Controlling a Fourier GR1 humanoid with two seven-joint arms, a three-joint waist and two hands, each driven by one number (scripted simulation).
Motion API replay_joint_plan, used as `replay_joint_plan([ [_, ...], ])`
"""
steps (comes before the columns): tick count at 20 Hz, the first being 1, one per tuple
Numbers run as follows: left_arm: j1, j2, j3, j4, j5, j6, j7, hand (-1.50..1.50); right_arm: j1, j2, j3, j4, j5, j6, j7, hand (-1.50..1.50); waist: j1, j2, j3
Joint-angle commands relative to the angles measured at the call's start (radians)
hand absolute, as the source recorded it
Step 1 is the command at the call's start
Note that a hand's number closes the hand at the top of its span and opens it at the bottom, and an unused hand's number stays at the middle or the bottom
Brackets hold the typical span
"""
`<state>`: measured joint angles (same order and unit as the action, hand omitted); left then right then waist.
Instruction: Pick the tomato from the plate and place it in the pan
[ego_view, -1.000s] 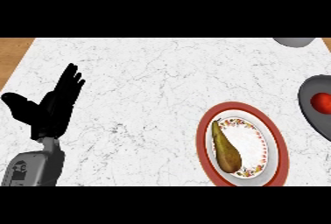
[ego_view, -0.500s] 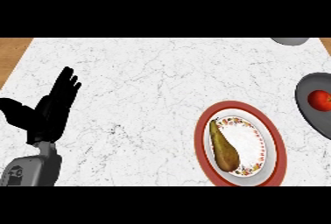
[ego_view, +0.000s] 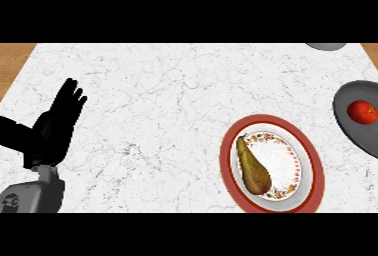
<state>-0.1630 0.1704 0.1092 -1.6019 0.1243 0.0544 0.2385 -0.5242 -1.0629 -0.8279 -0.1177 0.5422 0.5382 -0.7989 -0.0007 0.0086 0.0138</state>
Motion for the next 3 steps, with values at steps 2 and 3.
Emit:
replay_joint_plan([
  [2,0.008,-0.020,-0.013,-0.001,-0.017,0.020,-0.009,0.00,0.069,-0.015,0.003,-0.022,-0.015,0.217,-0.188,-1.50,-0.011,0.000,0.000],
  [3,0.019,-0.008,-0.010,-0.008,-0.001,-0.002,0.003,0.00,0.077,-0.012,0.002,-0.022,-0.021,0.216,-0.183,-1.50,-0.005,-0.002,0.001],
])
